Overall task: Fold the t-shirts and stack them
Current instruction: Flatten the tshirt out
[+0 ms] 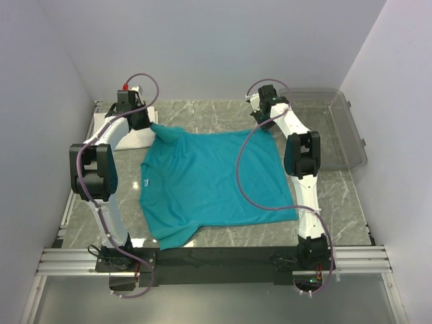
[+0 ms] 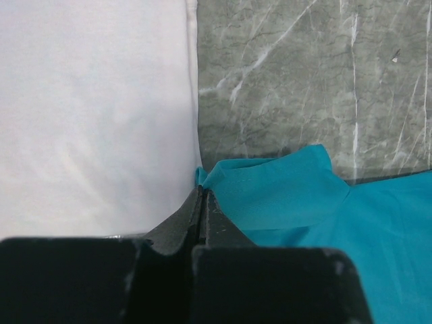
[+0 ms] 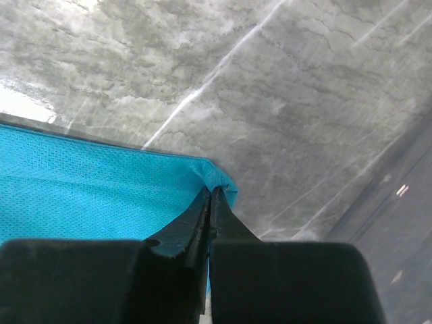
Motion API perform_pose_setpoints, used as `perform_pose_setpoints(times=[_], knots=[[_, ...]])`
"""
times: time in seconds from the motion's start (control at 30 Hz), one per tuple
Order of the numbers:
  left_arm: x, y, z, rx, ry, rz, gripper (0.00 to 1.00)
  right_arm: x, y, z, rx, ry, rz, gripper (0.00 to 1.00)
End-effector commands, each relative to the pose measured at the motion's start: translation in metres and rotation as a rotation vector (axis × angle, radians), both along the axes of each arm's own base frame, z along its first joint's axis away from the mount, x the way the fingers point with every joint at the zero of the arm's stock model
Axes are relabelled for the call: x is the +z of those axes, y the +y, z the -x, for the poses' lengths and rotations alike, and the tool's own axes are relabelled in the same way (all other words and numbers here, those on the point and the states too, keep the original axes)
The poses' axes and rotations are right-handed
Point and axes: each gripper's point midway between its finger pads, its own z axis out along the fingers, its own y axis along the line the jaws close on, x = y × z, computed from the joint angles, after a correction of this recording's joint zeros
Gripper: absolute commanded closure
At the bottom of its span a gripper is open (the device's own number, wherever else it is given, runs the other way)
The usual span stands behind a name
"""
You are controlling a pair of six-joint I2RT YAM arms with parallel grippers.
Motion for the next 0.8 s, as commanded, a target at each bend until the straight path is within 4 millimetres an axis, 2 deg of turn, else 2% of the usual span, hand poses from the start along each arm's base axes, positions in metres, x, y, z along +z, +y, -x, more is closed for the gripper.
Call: perform_pose_setpoints(times=[0.0, 0.07, 0.1, 0.17, 0.2, 0.23, 0.27, 0.33, 0.37, 0.4, 0.43, 0.47, 0.5, 0.53, 0.57, 0.6, 0.63, 0.67, 0.73, 0.77], knots=[[0.048, 0.000, -0.001, 0.005, -0.106, 0.014, 1.00, 0.042, 0.009, -0.004, 0.027, -0.073, -0.071, 1.00], [0.062, 0.002, -0.003, 0.013, -0.149, 0.005, 1.00, 0.066, 0.016, -0.007, 0.054, -0.128, -0.110, 1.00], [0.067, 0.003, -0.004, 0.017, -0.163, 0.003, 1.00, 0.089, 0.022, -0.004, 0.081, -0.166, -0.158, 1.00], [0.083, 0.004, -0.007, 0.027, -0.210, 0.004, 1.00, 0.111, 0.029, 0.001, 0.103, -0.202, -0.203, 1.00], [0.091, 0.004, -0.008, 0.030, -0.234, 0.006, 1.00, 0.131, 0.034, 0.006, 0.114, -0.232, -0.243, 1.00], [0.095, 0.004, -0.009, 0.038, -0.250, 0.013, 1.00, 0.144, 0.038, 0.005, 0.120, -0.260, -0.264, 1.00], [0.111, 0.004, -0.011, 0.044, -0.301, 0.018, 1.00, 0.165, 0.040, 0.008, 0.128, -0.298, -0.287, 1.00], [0.127, 0.005, -0.013, 0.055, -0.348, 0.027, 1.00, 0.192, 0.045, 0.009, 0.129, -0.347, -0.340, 1.00], [0.148, 0.004, -0.014, 0.060, -0.403, 0.035, 1.00, 0.204, 0.046, 0.010, 0.130, -0.367, -0.361, 1.00], [0.158, 0.006, -0.013, 0.070, -0.433, 0.037, 1.00, 0.233, 0.045, 0.014, 0.131, -0.414, -0.393, 1.00], [0.170, 0.007, -0.012, 0.080, -0.467, 0.047, 1.00, 0.249, 0.049, 0.017, 0.149, -0.437, -0.426, 1.00], [0.196, 0.008, -0.008, 0.088, -0.532, 0.051, 1.00, 0.264, 0.051, 0.021, 0.159, -0.460, -0.443, 1.00], [0.212, 0.011, -0.005, 0.108, -0.571, 0.047, 1.00, 0.295, 0.050, 0.029, 0.172, -0.516, -0.465, 1.00], [0.227, 0.013, -0.001, 0.125, -0.604, 0.057, 1.00, 0.312, 0.052, 0.036, 0.190, -0.542, -0.486, 1.00], [0.255, 0.014, 0.010, 0.134, -0.663, 0.066, 1.00, 0.329, 0.053, 0.042, 0.206, -0.572, -0.497, 1.00], [0.279, 0.016, 0.015, 0.144, -0.735, 0.075, 1.00, 0.361, 0.052, 0.055, 0.226, -0.632, -0.510, 1.00], [0.311, 0.015, 0.032, 0.148, -0.808, 0.094, 1.00, 0.376, 0.048, 0.061, 0.232, -0.664, -0.517, 1.00], [0.329, 0.015, 0.042, 0.149, -0.857, 0.104, 1.00, 0.410, 0.047, 0.077, 0.257, -0.732, -0.531, 1.00], [0.371, 0.014, 0.064, 0.150, -0.976, 0.132, 1.00, 0.443, 0.041, 0.092, 0.263, -0.795, -0.549, 1.00], [0.402, 0.014, 0.088, 0.147, -1.051, 0.143, 1.00, 0.459, 0.031, 0.098, 0.254, -0.834, -0.550, 1.00]])
